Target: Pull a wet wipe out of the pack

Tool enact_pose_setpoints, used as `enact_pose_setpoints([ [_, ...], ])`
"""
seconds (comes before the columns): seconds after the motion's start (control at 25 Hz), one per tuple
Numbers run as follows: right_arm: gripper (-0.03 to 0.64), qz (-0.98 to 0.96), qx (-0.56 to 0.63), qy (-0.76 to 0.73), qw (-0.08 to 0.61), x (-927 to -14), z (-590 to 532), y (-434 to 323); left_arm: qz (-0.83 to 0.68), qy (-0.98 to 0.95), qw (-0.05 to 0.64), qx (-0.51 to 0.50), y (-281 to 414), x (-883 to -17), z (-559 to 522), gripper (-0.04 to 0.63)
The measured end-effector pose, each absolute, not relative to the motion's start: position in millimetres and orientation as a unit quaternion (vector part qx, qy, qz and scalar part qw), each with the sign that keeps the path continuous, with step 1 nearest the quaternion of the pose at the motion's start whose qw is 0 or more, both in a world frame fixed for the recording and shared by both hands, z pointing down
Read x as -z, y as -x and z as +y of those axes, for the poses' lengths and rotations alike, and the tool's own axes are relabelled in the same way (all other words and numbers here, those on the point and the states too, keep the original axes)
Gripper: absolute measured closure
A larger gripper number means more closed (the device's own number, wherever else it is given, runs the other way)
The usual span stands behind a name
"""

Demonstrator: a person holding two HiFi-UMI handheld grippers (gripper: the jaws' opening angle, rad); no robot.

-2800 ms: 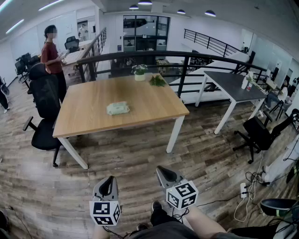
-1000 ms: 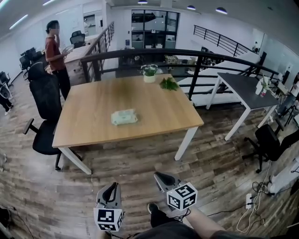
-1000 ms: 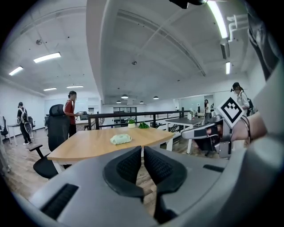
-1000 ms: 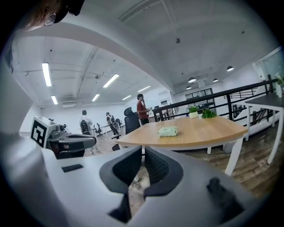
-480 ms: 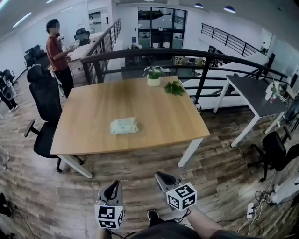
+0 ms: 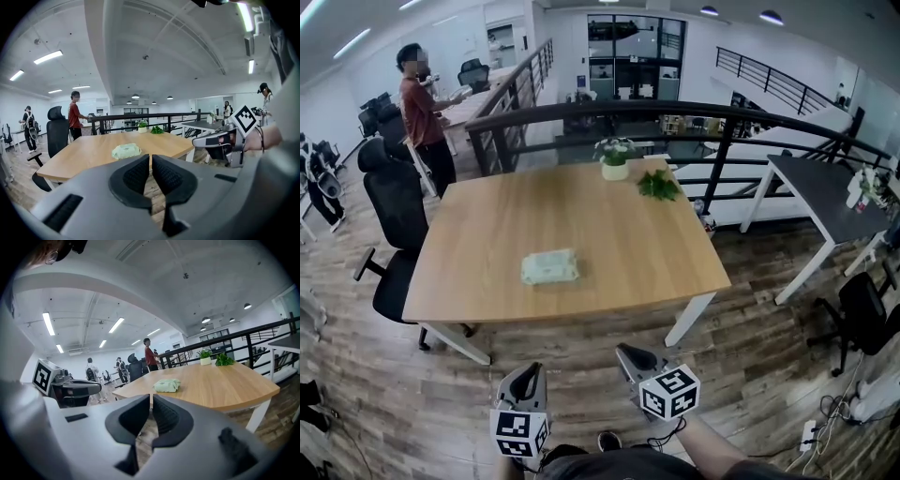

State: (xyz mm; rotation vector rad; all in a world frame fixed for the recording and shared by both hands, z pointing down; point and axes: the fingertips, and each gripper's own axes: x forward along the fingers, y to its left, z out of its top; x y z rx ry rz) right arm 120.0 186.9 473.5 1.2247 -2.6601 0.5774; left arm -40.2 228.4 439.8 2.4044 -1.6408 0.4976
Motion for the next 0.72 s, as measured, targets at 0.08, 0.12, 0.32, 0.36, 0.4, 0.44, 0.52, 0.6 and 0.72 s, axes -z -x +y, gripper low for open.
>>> enact_pose_setpoints([
  [0.08,0.586,-0.888,-0.198,-0.408,0.079,-475,182,-120,-0.551,-0.810,0.101,-0.171,40,-441,223,0.569],
  [0.12,0.586,-0.888,-0.199,-0.407,0.081,-476,180,-120,-0.551,-0.810,0.106,-0.172,41,-443,220,0.569],
  [0.32,0.586,-0.883,-0.211,-0.409,0.094,-488,169,-117,-0.543,-0.813,0.117,-0.174,47,-451,204,0.569],
  [0.36,0.586,-0.881,-0.212,-0.412,0.096,-491,166,-117,-0.541,-0.815,0.114,-0.174,48,-453,198,0.569],
  [0.4,0.586,-0.880,-0.212,-0.414,0.097,-493,161,-117,-0.538,-0.817,0.111,-0.175,49,-456,191,0.569],
  [0.44,0.586,-0.878,-0.212,-0.417,0.099,-494,155,-115,-0.534,-0.819,0.108,-0.177,49,-459,183,0.569],
  [0.52,0.586,-0.876,-0.209,-0.423,0.101,-493,143,-112,-0.523,-0.827,0.104,-0.179,49,-461,166,0.569],
  [0.6,0.586,-0.875,-0.206,-0.427,0.103,-489,131,-107,-0.513,-0.834,0.104,-0.174,50,-459,150,0.569],
  [0.72,0.586,-0.872,-0.203,-0.432,0.113,-489,106,-98,-0.506,-0.839,0.108,-0.168,58,-458,119,0.569],
])
